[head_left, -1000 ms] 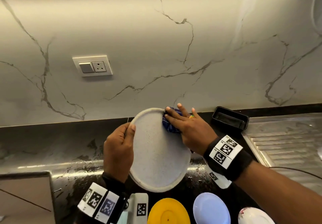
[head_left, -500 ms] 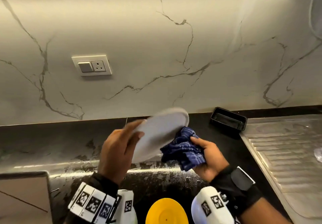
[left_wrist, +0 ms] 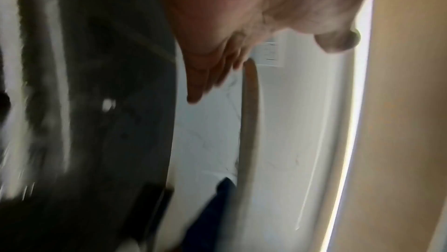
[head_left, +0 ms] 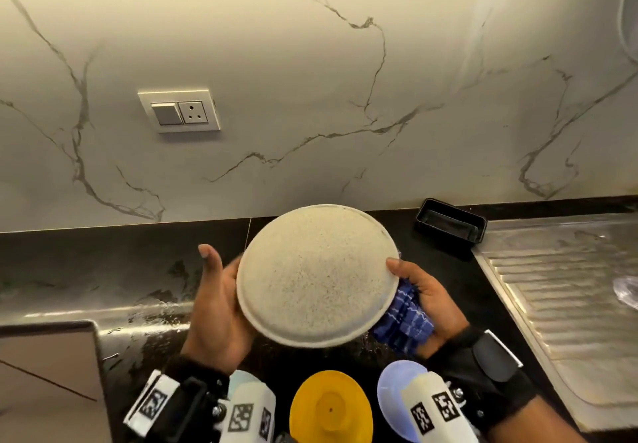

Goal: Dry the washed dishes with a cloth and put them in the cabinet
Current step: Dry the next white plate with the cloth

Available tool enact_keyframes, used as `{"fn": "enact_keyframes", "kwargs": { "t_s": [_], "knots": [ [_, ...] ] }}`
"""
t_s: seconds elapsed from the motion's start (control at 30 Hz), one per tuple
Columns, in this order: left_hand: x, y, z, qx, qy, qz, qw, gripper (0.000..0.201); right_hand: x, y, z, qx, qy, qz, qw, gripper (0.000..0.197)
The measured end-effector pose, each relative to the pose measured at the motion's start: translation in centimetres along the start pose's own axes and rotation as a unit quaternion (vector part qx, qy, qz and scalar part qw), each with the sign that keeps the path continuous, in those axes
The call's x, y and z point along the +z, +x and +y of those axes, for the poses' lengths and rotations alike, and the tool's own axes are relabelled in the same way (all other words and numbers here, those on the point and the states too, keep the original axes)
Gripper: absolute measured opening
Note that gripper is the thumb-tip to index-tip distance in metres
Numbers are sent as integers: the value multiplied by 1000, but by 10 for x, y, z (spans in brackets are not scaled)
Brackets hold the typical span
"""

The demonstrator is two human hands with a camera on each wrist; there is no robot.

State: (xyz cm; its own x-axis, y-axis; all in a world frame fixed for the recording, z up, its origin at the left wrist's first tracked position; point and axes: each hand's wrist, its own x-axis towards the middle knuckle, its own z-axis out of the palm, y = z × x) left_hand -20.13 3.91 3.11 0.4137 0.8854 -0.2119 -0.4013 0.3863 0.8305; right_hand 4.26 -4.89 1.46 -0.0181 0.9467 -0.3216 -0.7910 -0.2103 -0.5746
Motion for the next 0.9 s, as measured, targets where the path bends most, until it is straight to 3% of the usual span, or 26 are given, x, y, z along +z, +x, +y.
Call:
{"fn": "enact_keyframes", "kwargs": {
  "t_s": [0.07,0.13,0.2,0.33,0.43,0.53,0.67,0.8,0.9],
  "knots": [
    [1,3,-4,-82,-97,-6,992,81,0,-3,3,-23,-15,-6,1000,77],
    [0,3,-9,-112,-154,-5,982,72,-1,-3,6,-62,-52,20,997,64],
    [-1,1,-15,-94,-163,-4,982,63,-8,-1,10,-80,-77,72,991,47],
    [-1,-5,-16,-18,-147,1,989,50,-24,-2,17,-119,-62,128,983,39],
    [-11,-9,-10,43,-114,3,992,55,-33,-4,3,-216,-93,192,953,37],
    [-14,-14,-5,62,-67,-9,996,87,-16,-2,-17,-301,-199,185,914,35],
    [2,-18,-11,65,-23,-51,996,94,40,20,-21,-351,-424,98,829,41],
    [20,-14,-10,115,-33,-96,988,58,77,35,16,-397,-634,-29,663,60],
    [17,-8,4,136,-58,-102,984,46,88,35,38,-421,-703,-116,562,56]
  ]
}}
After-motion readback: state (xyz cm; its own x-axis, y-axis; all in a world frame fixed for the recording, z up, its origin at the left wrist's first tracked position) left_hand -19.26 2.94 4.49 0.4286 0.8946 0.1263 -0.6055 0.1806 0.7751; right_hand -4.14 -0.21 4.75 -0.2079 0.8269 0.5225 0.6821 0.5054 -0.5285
